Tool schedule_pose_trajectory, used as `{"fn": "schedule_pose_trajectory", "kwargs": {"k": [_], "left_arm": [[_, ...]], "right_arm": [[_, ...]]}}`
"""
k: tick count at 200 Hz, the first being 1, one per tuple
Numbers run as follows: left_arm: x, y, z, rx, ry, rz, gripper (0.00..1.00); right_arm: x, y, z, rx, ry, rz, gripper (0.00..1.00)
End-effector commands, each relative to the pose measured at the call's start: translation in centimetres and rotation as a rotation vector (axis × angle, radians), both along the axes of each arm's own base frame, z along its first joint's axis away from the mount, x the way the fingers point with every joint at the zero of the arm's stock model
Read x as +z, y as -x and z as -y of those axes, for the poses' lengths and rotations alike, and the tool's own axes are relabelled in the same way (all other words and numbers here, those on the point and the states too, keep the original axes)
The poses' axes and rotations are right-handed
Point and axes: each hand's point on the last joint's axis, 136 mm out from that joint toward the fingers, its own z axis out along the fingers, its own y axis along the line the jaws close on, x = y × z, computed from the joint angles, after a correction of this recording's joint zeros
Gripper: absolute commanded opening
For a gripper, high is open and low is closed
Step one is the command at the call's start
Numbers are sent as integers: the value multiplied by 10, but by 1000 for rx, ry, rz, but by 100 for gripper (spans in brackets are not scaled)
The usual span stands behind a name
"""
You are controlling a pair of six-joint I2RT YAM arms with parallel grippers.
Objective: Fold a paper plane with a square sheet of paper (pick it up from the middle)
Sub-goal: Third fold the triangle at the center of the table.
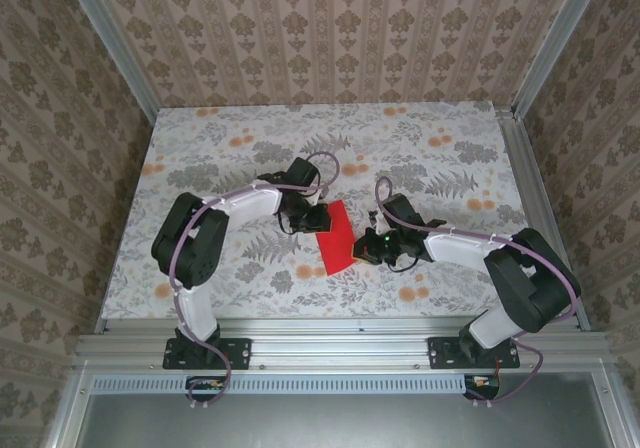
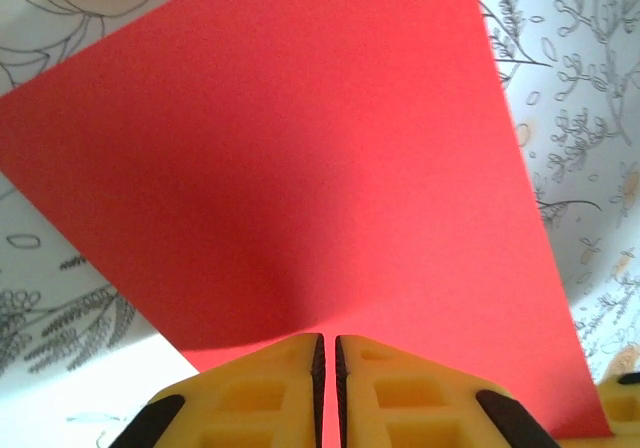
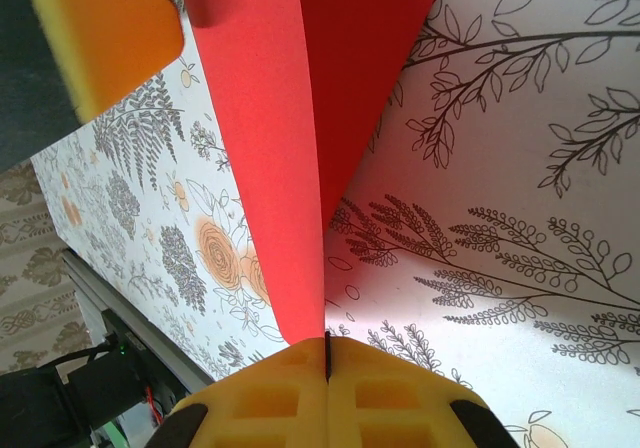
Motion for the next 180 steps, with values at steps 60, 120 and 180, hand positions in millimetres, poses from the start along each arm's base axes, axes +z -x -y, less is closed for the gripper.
{"fn": "schedule_pose_trajectory", "kwargs": {"k": [60,120,180], "left_arm": [[-29,-1,-5,-40,-34,-46,14],[-39,4,-3,-46,-31,-69,14],[-46,8,-4,-48,-31,-86,14]], "right_arm": [[6,-6,-3,19,-2,-3,5],[10,-18,-17,32,-32,-6,5],[5,-28,-32,48,-39,-12,5]]}}
